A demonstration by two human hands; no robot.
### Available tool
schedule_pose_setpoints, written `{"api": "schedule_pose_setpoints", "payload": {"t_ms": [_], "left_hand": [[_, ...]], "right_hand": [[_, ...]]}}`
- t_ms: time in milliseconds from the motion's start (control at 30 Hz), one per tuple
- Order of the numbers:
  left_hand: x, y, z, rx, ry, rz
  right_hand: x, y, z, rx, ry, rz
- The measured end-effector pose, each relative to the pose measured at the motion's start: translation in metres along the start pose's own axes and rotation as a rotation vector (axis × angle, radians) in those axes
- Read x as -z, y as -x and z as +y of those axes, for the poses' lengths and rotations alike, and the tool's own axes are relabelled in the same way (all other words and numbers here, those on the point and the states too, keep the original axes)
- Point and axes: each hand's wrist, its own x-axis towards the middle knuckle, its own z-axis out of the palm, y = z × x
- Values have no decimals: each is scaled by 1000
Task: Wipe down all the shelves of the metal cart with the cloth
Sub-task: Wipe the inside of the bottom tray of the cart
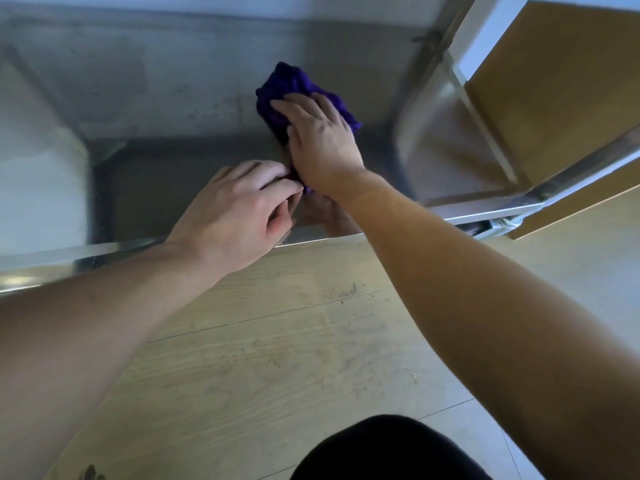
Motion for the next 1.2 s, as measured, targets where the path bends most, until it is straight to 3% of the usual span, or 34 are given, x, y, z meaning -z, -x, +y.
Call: {"api": "schedule_pose_setpoints", "payload": {"t_ms": [133, 300, 367, 433, 600, 733, 967, 1100, 1200], "left_hand": [[0, 1, -1, 10, 10, 12], [-1, -1, 1, 9, 6, 7], [-1, -1, 0, 8, 0, -1], [-1, -1, 0, 4, -8, -4], [0, 0, 2, -15, -33, -4], [-2, 1, 5, -13, -40, 0], [-7, -1, 9, -9, -28, 29], [-9, -3, 10, -17, -38, 31], [-6, 0, 14, -10, -105, 60]], "right_hand": [[18, 13, 35, -67, 13, 90], [41, 23, 92, -549, 60, 129], [39, 19, 86, -655, 82, 133], [31, 13, 66, -634, 96, 134], [14, 30, 24, -327, 57, 156], [28, 45, 55, -388, 65, 168], [66, 76, 135, -774, 111, 165], [59, 76, 112, -703, 133, 173], [45, 73, 76, -482, 111, 157]]}}
